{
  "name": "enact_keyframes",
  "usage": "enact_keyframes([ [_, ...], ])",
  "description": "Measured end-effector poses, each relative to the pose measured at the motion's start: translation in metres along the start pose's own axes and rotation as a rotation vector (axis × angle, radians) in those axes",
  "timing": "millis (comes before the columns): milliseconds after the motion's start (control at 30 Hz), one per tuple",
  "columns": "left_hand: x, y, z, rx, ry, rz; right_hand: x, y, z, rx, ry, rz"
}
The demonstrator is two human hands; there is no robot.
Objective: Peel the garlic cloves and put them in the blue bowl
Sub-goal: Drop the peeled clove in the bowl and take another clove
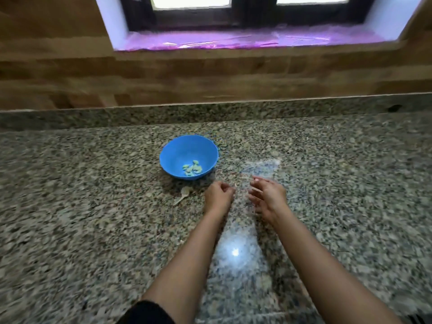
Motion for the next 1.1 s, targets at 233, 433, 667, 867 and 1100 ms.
enact_keyframes([
  [233,-0.019,0.008,-0.020,-0.217,-0.006,-0.024,-0.029,-0.020,0.007,0.025,-0.017,-0.013],
  [433,-0.015,0.010,-0.013,-0.192,0.065,-0.066,-0.033,-0.022,-0.008,0.064,-0.051,-0.026],
  [667,-0.024,0.009,-0.020,-0.264,-0.023,-0.064,-0.030,-0.018,-0.004,0.104,-0.069,-0.035],
  [867,-0.015,0.012,-0.017,-0.197,0.057,-0.095,-0.031,-0.018,0.003,0.118,-0.065,-0.043],
  [1100,-0.021,0.036,0.045,-0.031,0.448,-0.144,-0.026,-0.016,-0.010,0.151,-0.127,-0.060],
])
Point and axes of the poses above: each hand's wrist, its own x-axis away from the middle knuckle, its own z-axis out of the back of the hand, y = z × x, the point moved 3 cm from there along -x, towards the middle knuckle, and after that the axes turned 15 degrees about -z, right-handed, at the moved point
